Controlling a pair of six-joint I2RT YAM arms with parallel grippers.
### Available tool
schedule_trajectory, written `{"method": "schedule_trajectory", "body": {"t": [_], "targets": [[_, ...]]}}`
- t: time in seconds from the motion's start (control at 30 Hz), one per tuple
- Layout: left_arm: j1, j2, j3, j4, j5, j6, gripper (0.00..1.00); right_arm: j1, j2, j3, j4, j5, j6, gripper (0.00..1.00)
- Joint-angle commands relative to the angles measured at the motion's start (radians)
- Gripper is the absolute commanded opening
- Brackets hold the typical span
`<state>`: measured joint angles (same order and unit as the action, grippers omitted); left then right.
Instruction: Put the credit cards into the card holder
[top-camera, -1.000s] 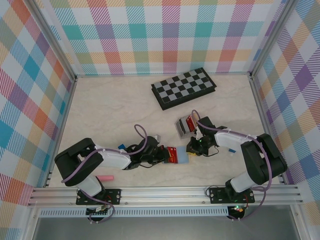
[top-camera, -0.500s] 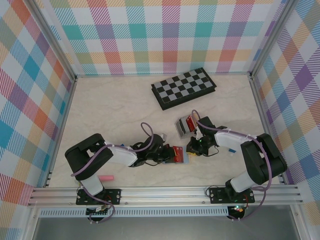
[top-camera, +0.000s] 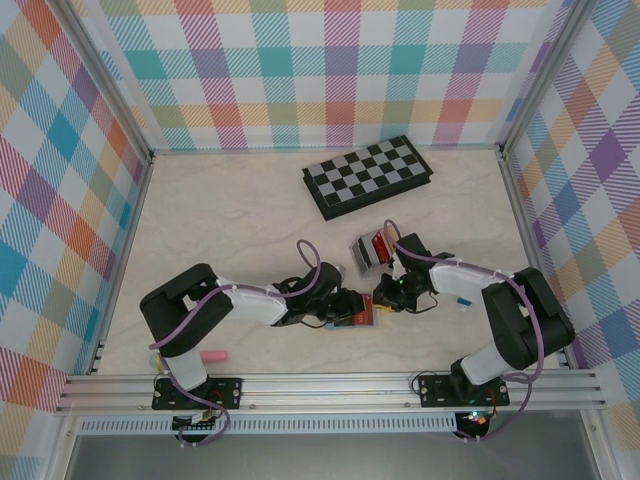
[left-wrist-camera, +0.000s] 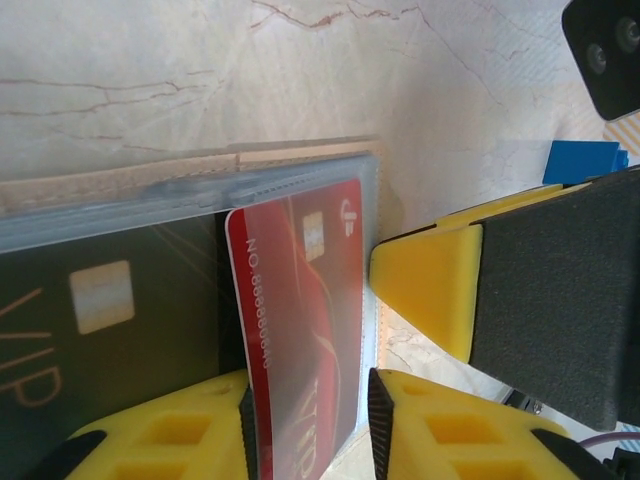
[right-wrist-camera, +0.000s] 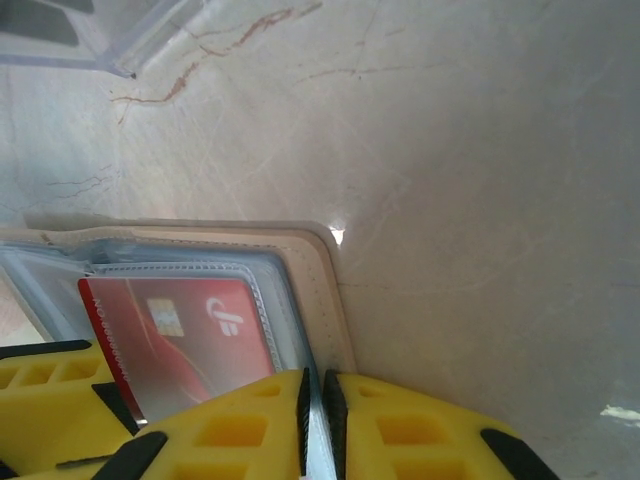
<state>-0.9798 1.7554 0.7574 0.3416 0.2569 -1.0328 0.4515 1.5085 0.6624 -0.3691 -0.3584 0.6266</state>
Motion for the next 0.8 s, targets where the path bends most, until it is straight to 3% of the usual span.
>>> {"method": "schedule_trajectory", "body": {"t": [0.0, 0.3, 0.57, 0.77], "targets": [[-0.038, 0.039, 0.028, -0.057, 0.025, 0.043, 0.39, 0.012, 0.029, -0.043, 0.01, 0.047, 0.01, 0.18], [-0.039, -0.092, 0.043, -0.315, -0.13, 0.102, 0.53, 0.009, -0.102, 0.025, -0.107, 0.112, 0.001, 0.26], [-0.039, -0.116, 0.051, -0.33, -0.136, 0.114, 0.54, 0.0, -0.207, 0.097, -0.222, 0.184, -0.025, 0.29], [-0.038, -0.154, 0.104, -0.373, -0.154, 0.135, 0.56, -0.024, -0.285, 0.18, -0.317, 0.319, -0.091, 0.34]]}}
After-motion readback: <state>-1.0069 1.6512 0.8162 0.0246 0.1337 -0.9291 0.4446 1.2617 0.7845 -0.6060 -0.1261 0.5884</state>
